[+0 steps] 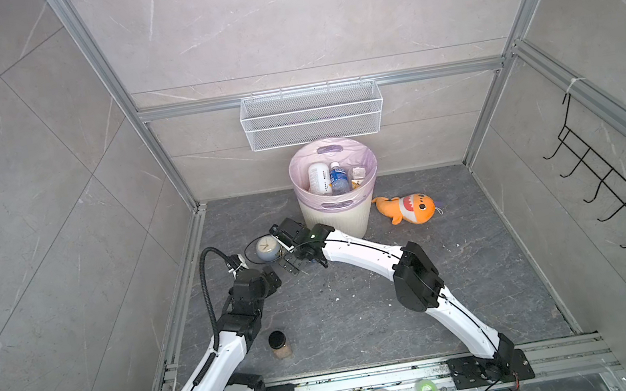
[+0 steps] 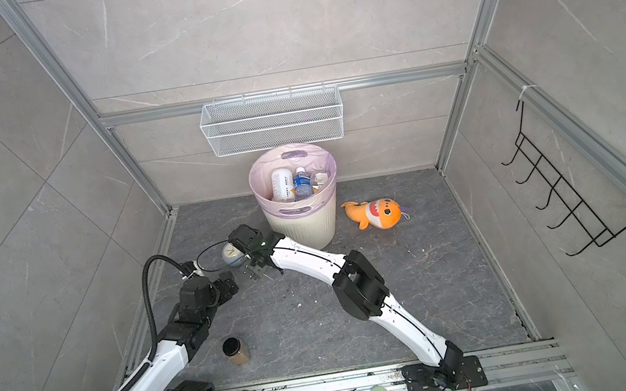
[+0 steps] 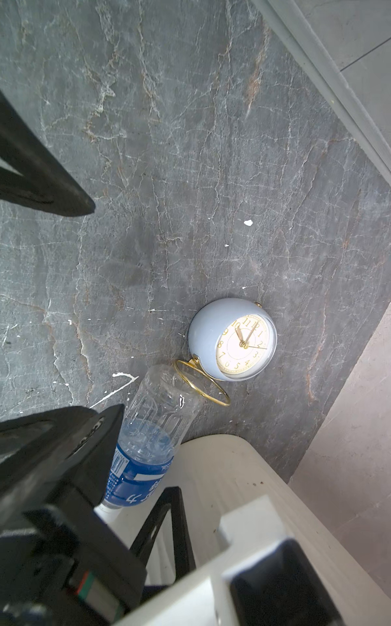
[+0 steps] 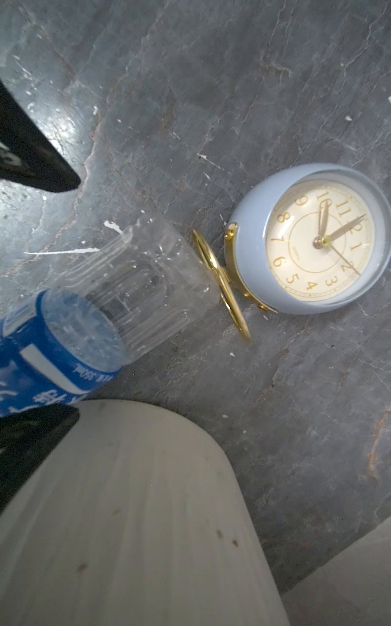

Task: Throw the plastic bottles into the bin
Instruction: 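Lower the right gripper onto the blue-labelled bottle by the clock and close, then lift the blue-labelled bottle with the right gripper and drop it in the bin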

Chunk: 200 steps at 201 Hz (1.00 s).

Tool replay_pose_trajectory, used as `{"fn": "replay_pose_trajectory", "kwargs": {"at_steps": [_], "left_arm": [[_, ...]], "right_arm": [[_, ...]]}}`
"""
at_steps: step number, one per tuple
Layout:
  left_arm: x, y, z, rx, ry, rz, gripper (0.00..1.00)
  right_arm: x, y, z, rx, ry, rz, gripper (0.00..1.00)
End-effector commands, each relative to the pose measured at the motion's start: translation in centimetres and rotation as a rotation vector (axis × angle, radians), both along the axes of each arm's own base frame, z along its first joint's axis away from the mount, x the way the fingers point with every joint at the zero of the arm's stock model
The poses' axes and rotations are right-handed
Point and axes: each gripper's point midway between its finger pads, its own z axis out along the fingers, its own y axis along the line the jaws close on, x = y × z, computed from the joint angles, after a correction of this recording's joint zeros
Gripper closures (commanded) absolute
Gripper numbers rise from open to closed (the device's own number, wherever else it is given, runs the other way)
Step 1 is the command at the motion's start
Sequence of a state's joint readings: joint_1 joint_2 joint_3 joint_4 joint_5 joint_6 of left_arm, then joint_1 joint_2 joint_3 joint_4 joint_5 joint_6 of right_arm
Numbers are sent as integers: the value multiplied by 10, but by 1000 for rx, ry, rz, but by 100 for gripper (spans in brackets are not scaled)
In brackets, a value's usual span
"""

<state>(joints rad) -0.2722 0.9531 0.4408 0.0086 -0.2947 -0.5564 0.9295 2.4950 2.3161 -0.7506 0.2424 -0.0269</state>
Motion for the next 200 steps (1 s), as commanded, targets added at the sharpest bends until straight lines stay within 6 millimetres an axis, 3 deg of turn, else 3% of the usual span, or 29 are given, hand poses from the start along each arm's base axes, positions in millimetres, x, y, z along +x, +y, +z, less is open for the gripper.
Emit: {"fn": "replay_pose_trajectory", "kwargs": {"at_steps": [1, 11, 15, 46, 110, 119, 123, 147, 170, 200], "left_arm": [[9, -4, 10, -48, -44, -6, 10], [11, -7, 9, -56, -40, -17, 10], [11, -8, 8, -58, -39, -22, 10], [14, -10, 4, -57, -27, -29, 10], [17, -12, 1, -66, -17, -37, 10], [17, -12, 0, -67, -17, -37, 10], [17, -12, 0, -67, -17, -39, 10], [18, -13, 0, -67, -15, -41, 10], [18, -13, -1, -69, -13, -42, 10], [19, -13, -2, -64, -8, -44, 11]], "right_arm": [[1, -7, -15, -70, 28, 12, 0], [3, -5, -10, -62, 19, 9, 0], [4, -6, -23, -80, 34, 6, 0], [4, -5, -32, -98, 58, 8, 0], [-14, -14, -43, -118, 99, 4, 8], [-17, -18, -53, -131, 114, 3, 10], [-17, -17, -41, -112, 101, 2, 11], [-22, -23, -46, -110, 111, -8, 16], [-27, -28, -46, -95, 115, -18, 27], [-36, -35, -36, -53, 103, -29, 35]]}}
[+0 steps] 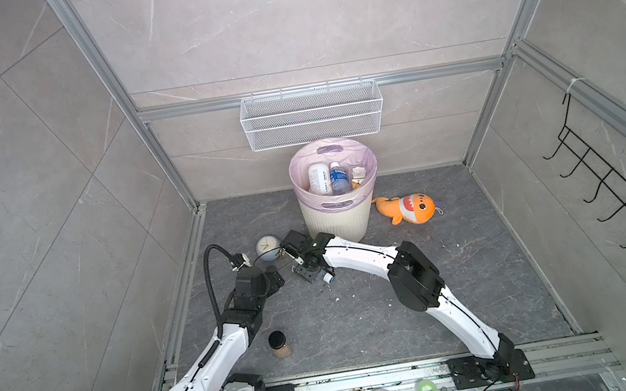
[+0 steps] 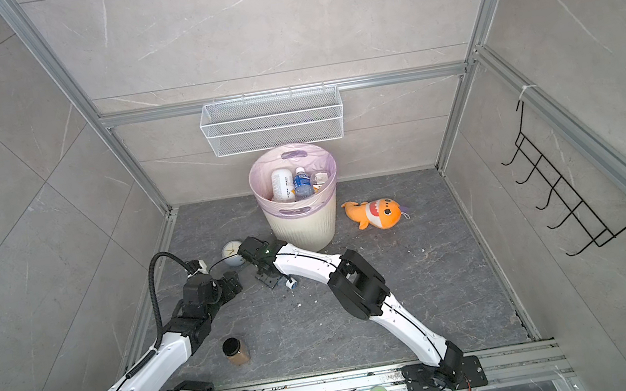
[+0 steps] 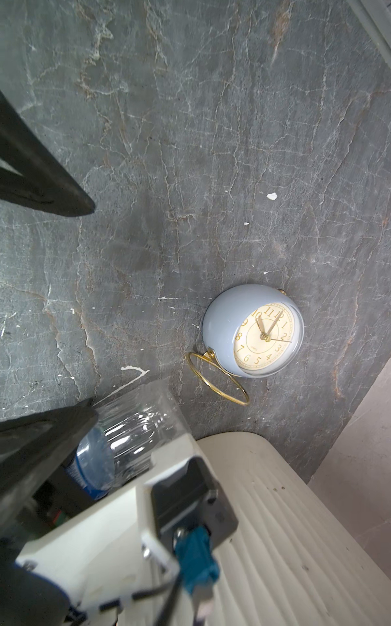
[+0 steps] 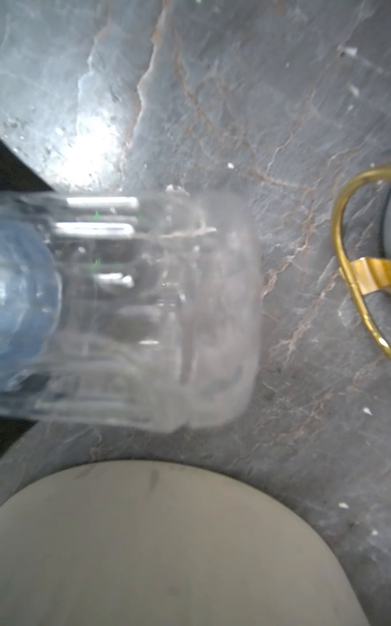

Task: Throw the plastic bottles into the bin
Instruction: 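Lift the blue-labelled bottle with the right gripper and drop it in the bin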

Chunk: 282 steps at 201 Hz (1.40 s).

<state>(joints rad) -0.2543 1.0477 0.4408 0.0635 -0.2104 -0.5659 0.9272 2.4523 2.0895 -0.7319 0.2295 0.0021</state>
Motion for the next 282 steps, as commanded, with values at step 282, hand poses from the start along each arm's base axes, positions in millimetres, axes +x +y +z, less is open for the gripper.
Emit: {"fn": "replay_pose_trajectory", "kwargs": {"at_steps": [282], "left_arm": [[17, -124, 35, -117, -165, -593, 5]], "right_arm": [[-153, -186, 125, 607, -221, -389, 36]]}}
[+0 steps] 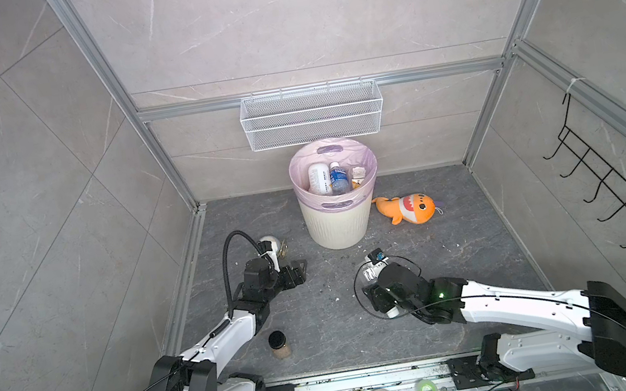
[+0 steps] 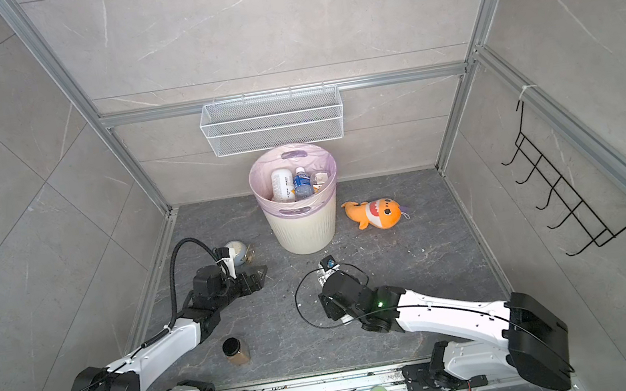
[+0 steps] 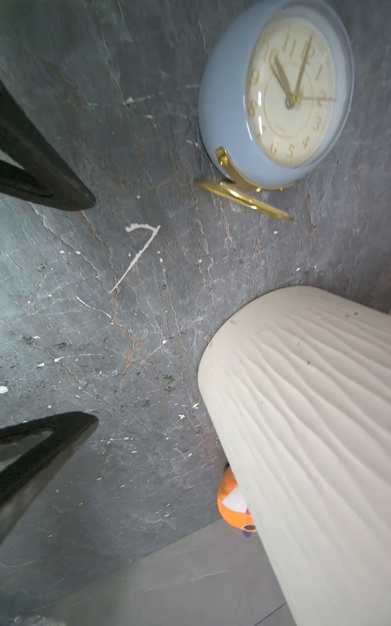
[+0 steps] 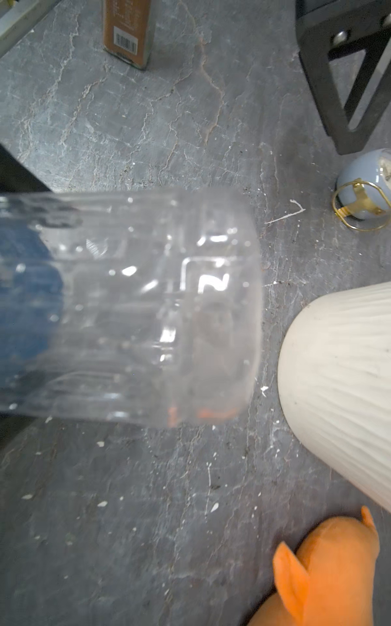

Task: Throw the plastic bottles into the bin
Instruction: 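Lift the blue-labelled bottle with the right gripper and drop it in the bin, then lower the right gripper onto the blue POCARI SWEAT bottle and close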

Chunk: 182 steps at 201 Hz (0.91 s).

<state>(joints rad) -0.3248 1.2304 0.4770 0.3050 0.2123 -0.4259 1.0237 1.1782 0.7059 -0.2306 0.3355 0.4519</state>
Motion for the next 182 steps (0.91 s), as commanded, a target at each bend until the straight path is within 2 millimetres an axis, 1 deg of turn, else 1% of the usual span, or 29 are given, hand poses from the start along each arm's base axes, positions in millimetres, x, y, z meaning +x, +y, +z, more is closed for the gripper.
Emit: {"fn": "replay_pose_trajectory", "kwargs": {"at_steps": [1, 30, 44, 58, 70, 85, 86, 99, 107, 121, 135, 138, 140, 142, 144, 146, 148, 152, 155, 159, 162, 163, 167, 171, 172, 174, 178, 182], "left_arm": [[7, -21, 28, 0, -112, -88, 5], [5, -34, 29, 1, -115, -135, 5], [3, -40, 31, -6, -116, -159, 4], [3, -44, 30, -5, -115, -173, 3], [3, -45, 30, -6, -113, -177, 3], [4, -47, 29, -6, -109, -181, 3], [4, -47, 28, -6, -107, -182, 3], [4, -48, 29, -6, -106, -186, 3], [4, -49, 28, -7, -102, -190, 3], [5, -49, 31, -11, -104, -194, 3], [4, -49, 31, -9, -107, -195, 3], [4, -49, 31, -9, -107, -195, 3], [4, -49, 31, -9, -106, -195, 3], [4, -49, 31, -8, -106, -194, 3], [4, -50, 31, -8, -105, -195, 3], [4, -49, 30, -8, -104, -195, 3], [4, -50, 31, -8, -104, -196, 3], [4, -49, 30, -6, -104, -196, 3], [4, -50, 30, -7, -102, -196, 3], [4, -50, 29, -7, -101, -198, 3], [4, -50, 29, -8, -100, -197, 3], [5, -50, 29, -6, -100, -198, 3], [5, -50, 29, -7, -99, -199, 3], [4, -50, 28, -7, -95, -198, 3], [4, -50, 28, -7, -94, -198, 3], [5, -50, 28, -7, -96, -199, 3], [4, -50, 28, -5, -93, -199, 3], [5, -50, 28, -6, -95, -199, 3]], "right_arm": [[-2, -10, 20, 92, -67, -75, 36], [-7, -24, 42, 99, -136, -114, 34], [-7, -27, 55, 106, -165, -116, 34], [-5, -28, 74, 114, -197, -119, 35], [-2, -25, 95, 133, -232, -116, 35], [5, -17, 130, 147, -283, -116, 36], [5, -17, 130, 147, -283, -116, 36], [14, -4, 165, 150, -332, -104, 36], [22, 7, 190, 145, -367, -95, 36], [45, 22, 232, 138, -410, -114, 37], [85, 33, 266, 149, -421, -149, 36], [95, 34, 274, 157, -424, -161, 35], [103, 36, 275, 154, -420, -167, 34], [110, 35, 282, 161, -423, -180, 33], [117, 37, 282, 158, -419, -185, 31], [124, 36, 289, 167, -421, -193, 28], [132, 39, 288, 165, -415, -197, 25], [146, 41, 296, 170, -413, -205, 20], [156, 41, 296, 159, -404, -216, 17], [169, 41, 303, 159, -408, -234, 12], [177, 40, 305, 152, -405, -249, 8], [176, 38, 312, 162, -413, -250, 7], [187, 39, 317, 163, -414, -261, 2], [195, 39, 321, 158, -411, -270, 1], [197, 40, 318, 148, -402, -272, 1], [201, 39, 318, 140, -398, -282, 1], [206, 37, 317, 123, -387, -301, 1], [208, 34, 320, 116, -386, -320, 1]]}}
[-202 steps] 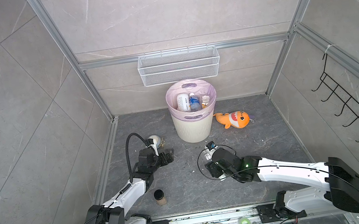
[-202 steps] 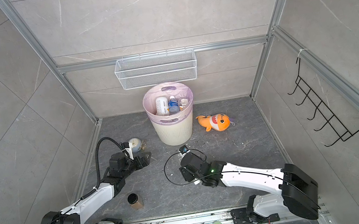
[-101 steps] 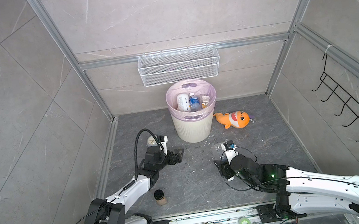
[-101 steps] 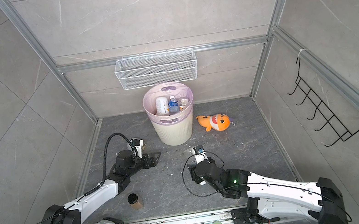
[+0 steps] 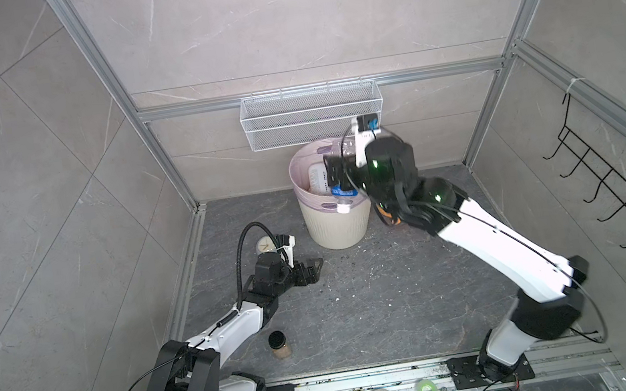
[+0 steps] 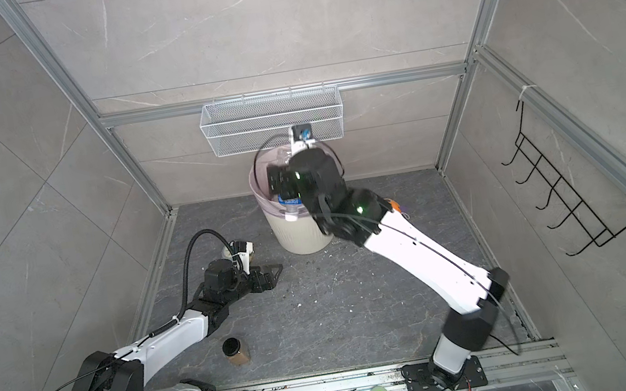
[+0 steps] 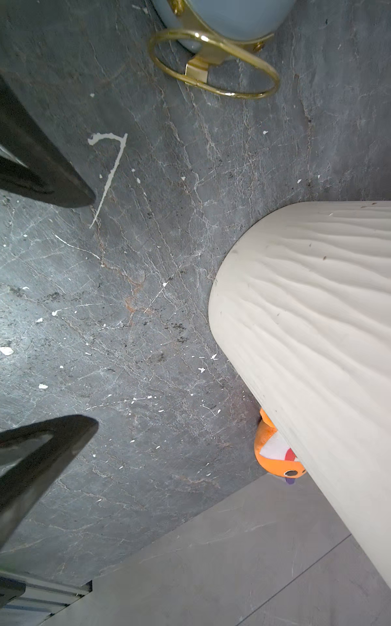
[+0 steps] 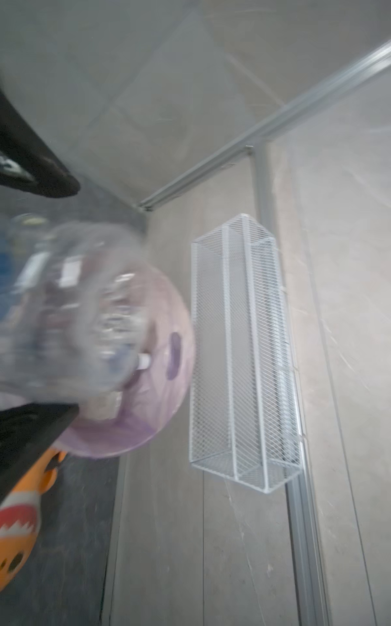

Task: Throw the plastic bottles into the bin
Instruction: 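Lower the right gripper onto the blue POCARI SWEAT bottle and close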

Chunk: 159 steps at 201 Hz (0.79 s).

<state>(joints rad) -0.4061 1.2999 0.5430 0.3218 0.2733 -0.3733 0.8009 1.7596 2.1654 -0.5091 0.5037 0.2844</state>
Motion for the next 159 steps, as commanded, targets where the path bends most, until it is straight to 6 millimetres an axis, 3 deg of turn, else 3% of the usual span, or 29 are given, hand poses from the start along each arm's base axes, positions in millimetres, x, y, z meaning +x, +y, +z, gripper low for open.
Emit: {"fn": "replay_pose_trajectory", "kwargs": {"at_steps": [1, 25, 28, 46, 64, 86, 112, 138, 159], "left_arm": [[7, -8, 19, -10, -64, -39, 3], [7, -6, 22, -6, -69, -29, 2], [7, -6, 22, -4, -71, -28, 2], [7, -4, 24, -4, -78, -19, 2], [6, -5, 25, -16, -78, -21, 2], [6, -21, 33, -96, -96, -79, 1], [5, -22, 30, -88, -77, -81, 1], [-3, -16, 38, -75, -103, -77, 0], [-7, -12, 45, -68, -114, -63, 0]], "right_arm": [[28, -7, -31, -146, 140, -48, 1], [28, -14, -30, -157, 147, -79, 1], [29, -12, -38, -169, 159, -76, 1], [23, -13, -39, -152, 125, -46, 1], [16, -26, -48, -146, 132, -55, 1], [8, -42, -78, -146, 200, -81, 1], [-26, -57, -110, -91, 253, -28, 1], [-62, -83, -166, -74, 351, -40, 1], [-92, -93, -210, -62, 424, 0, 1]]}}
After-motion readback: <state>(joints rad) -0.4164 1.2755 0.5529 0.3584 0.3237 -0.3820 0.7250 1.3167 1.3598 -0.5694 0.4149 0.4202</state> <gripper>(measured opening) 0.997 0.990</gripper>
